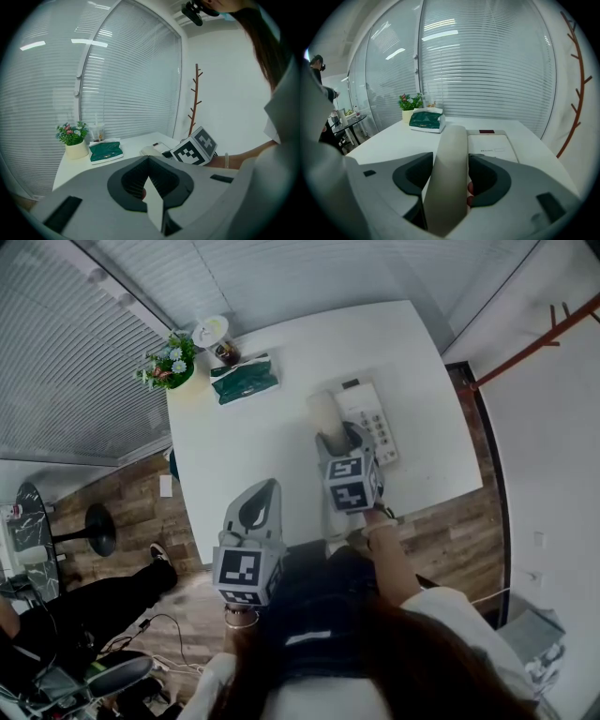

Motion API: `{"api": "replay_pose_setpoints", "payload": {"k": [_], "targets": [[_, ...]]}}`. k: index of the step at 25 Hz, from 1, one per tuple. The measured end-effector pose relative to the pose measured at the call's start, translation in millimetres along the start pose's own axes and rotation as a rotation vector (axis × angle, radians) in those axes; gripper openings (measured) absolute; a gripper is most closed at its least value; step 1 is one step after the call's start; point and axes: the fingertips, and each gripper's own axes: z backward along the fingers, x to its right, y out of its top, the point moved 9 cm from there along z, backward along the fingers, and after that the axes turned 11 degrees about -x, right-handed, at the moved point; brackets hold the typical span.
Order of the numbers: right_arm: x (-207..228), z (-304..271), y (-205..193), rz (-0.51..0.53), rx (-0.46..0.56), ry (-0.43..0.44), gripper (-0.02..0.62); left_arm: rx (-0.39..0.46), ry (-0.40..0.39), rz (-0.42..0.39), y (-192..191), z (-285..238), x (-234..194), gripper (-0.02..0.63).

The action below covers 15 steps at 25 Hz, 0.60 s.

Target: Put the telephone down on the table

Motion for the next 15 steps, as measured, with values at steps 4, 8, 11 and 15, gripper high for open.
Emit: {"api": "replay_pose_setpoints", "payload": {"k": [4,8,11,15], "targets": [[0.3,-3.1,0.1,-0.005,-0.007,-0.005,0.247,-0.006,0.001,0.0,-0.3,-1.6,-1.7,-0.002],[0.8,-6.6,-1.4,-0.025,-0.014,-0.002,0.244,-0.011,0.001,-0.001,0.8,-3.4,-1.9,-0.002],[-0.2,-9.4,-2.4,-0.041,-0.018,0.006,0.23,-0.013,0.0,-0.003,1.1,-3.8,-2.8,-0.002],[-1.0,-9.6,-3.4,-0.073,-0.01,0.009,0.225,-0.011,-0.002,-0.003,1.5,-3.3,-3.7,-0.002]]}}
